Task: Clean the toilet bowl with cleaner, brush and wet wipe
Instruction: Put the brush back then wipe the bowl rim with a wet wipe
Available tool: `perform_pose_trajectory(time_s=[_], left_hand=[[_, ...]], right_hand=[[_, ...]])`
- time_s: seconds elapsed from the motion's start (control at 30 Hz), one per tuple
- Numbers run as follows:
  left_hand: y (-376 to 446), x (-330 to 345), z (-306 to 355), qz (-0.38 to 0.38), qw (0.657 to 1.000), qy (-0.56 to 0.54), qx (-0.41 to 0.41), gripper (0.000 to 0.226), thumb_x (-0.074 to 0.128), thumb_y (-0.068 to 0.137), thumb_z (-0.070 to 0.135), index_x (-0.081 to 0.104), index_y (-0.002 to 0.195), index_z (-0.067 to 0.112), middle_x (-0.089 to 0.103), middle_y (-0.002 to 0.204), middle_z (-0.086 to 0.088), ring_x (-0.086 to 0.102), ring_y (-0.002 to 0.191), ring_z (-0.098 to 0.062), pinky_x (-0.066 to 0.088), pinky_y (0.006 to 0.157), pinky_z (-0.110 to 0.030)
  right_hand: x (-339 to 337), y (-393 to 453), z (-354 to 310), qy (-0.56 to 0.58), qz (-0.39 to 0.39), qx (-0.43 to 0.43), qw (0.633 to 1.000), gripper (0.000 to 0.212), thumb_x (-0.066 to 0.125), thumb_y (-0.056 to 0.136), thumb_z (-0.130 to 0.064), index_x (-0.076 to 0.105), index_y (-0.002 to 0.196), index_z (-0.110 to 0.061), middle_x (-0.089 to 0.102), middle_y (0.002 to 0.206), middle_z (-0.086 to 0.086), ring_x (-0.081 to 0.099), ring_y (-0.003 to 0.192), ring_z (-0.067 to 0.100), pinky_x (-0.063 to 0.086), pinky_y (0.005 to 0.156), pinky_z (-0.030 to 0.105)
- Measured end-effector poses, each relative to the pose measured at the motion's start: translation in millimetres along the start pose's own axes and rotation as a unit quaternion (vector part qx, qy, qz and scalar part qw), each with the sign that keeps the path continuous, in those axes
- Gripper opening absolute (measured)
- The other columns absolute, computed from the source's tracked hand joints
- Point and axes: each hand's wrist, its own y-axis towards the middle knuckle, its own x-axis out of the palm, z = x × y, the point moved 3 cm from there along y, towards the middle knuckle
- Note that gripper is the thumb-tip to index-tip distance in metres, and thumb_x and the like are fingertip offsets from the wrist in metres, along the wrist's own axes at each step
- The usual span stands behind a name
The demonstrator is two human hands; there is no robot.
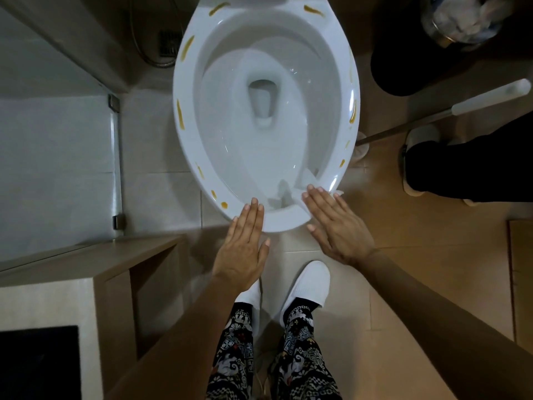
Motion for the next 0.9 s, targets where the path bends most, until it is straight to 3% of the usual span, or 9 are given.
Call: perform_pose_trajectory(time_s=[0.23, 0.5, 0.7, 0.9], left_hand=[[0, -1, 0, 0.001, 1.000, 0.000, 0.000, 0.067, 0.021, 0.096, 0.039, -0.004, 0.151, 0.008, -0.009, 0.159, -0.005, -0.011, 0.145, -0.014, -0.012, 0.116, -0.028], [1, 0, 0, 0.006, 1.000, -0.003, 0.000, 0.066, 0.021, 0.098, 0.040, -0.003, 0.151, 0.008, -0.008, 0.158, -0.005, -0.011, 0.145, -0.014, -0.011, 0.116, -0.028], [0, 2, -1, 0.004, 1.000, -0.007, 0.003, 0.066, 0.017, 0.098, 0.040, -0.009, 0.151, 0.010, -0.016, 0.158, -0.002, -0.017, 0.144, -0.013, -0.011, 0.116, -0.029], [0, 1, -2, 0.004, 1.000, -0.011, 0.006, 0.065, 0.013, 0.097, 0.041, -0.013, 0.149, 0.012, -0.020, 0.156, -0.001, -0.021, 0.143, -0.010, -0.017, 0.114, -0.026]], right_hand=[[9, -5, -25, 0.064, 0.017, 0.053, 0.996, 0.070, 0.012, 0.098, -0.055, 0.012, 0.154, -0.011, 0.006, 0.161, 0.004, 0.001, 0.149, 0.016, 0.002, 0.121, 0.036], [16, -10, -37, 0.046, 0.004, 0.004, 0.999, 0.063, 0.008, 0.101, -0.048, 0.011, 0.154, -0.014, 0.006, 0.160, 0.003, 0.003, 0.149, 0.014, -0.004, 0.120, 0.030], [1, 3, -1, 0.051, 0.033, 0.071, 0.996, 0.063, 0.008, 0.101, -0.047, 0.018, 0.153, -0.012, 0.012, 0.161, 0.003, 0.005, 0.149, 0.013, 0.008, 0.121, 0.036], [13, -8, -34, 0.101, 0.029, 0.074, 0.992, 0.065, 0.006, 0.100, -0.049, 0.012, 0.153, -0.013, 0.006, 0.161, 0.002, 0.000, 0.149, 0.014, -0.005, 0.120, 0.029]])
